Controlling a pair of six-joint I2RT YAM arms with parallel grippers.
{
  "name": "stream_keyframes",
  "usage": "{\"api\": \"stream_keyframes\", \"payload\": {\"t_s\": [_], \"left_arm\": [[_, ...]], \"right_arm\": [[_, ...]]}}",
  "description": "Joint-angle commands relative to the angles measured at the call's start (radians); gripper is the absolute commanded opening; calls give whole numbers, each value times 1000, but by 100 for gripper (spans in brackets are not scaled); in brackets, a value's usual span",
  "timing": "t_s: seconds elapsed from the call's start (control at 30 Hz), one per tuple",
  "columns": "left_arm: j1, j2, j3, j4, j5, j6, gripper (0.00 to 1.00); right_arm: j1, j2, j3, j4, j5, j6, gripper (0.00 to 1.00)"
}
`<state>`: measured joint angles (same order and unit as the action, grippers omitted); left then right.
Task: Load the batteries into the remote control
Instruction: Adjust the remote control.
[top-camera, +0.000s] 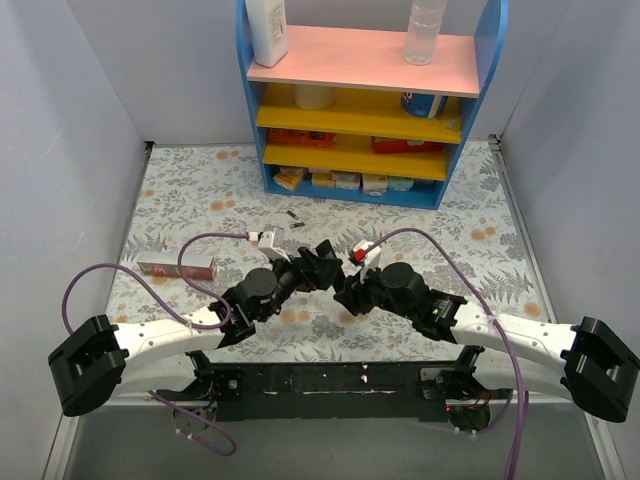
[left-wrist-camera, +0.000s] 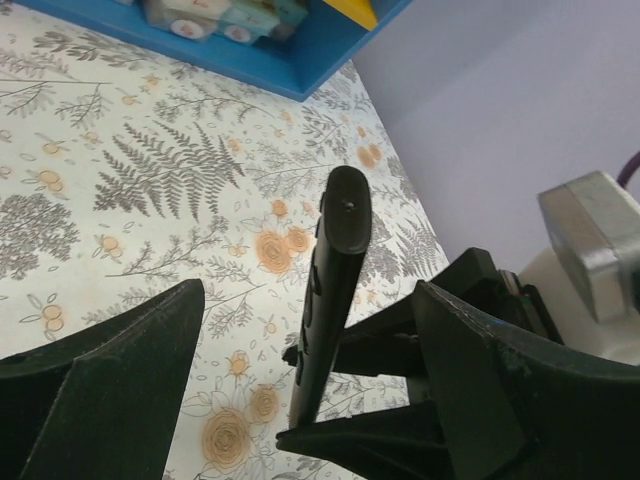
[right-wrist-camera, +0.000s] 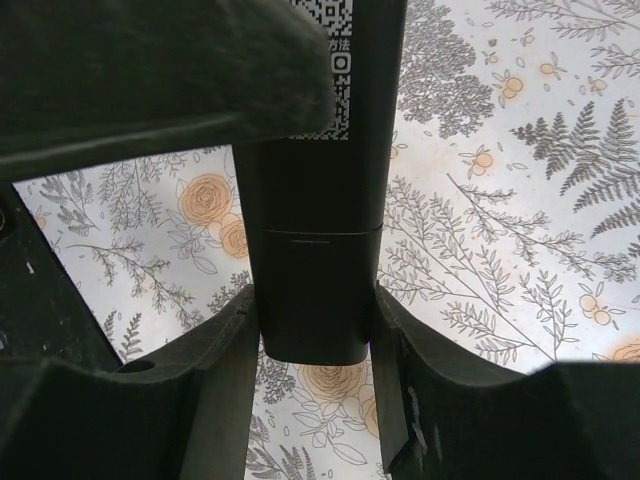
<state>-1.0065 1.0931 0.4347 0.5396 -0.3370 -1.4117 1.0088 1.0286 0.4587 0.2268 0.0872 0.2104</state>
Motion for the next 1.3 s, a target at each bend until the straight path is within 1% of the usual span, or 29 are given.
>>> {"api": "stream_keyframes", "payload": {"t_s": [0.0,0.13,0.27,0.3,0.5,0.53,0.6,0.63,0.67,0.7,0.73,0.77,0.8,0.9,0.93,1.1,1.27], "left_arm": [[-6,2,-37,89,-74,-46,83],[-6,7,-43,103,-68,-39,76],[-4,7,-82,143,-71,-52,69],[-6,10,-85,149,-69,-55,65],[-6,31,-91,148,-62,-66,53],[-6,30,-96,149,-65,-78,44],[-6,25,-102,148,-82,-87,33],[-6,25,-103,143,-88,-96,23],[-6,18,-105,131,-103,-99,17],[-6,16,-106,125,-109,-105,12],[-6,11,-111,120,-117,-112,8],[-6,4,-116,108,-123,-122,0],[-6,1,-117,102,-137,-128,0],[-6,-13,-126,73,-160,-150,0],[-6,-15,-126,62,-165,-158,0],[-6,-15,-105,-9,-194,-179,0],[-6,-24,-105,-18,-204,-190,0]], "right_arm": [[39,30,57,48,32,9,1],[57,53,69,57,31,17,1],[71,65,80,59,23,18,1],[76,68,80,59,22,18,1],[82,70,80,62,19,27,1],[82,68,78,65,17,27,1],[85,62,68,78,9,27,1],[83,59,64,82,8,27,1],[83,57,61,85,6,27,1],[83,50,58,89,5,27,10],[83,47,54,91,5,27,15],[83,42,52,91,5,26,20],[83,38,52,91,6,21,32],[88,30,55,95,11,1,55],[90,31,60,89,17,-11,58],[111,66,119,54,88,-48,66],[128,111,161,42,117,-63,68]]}}
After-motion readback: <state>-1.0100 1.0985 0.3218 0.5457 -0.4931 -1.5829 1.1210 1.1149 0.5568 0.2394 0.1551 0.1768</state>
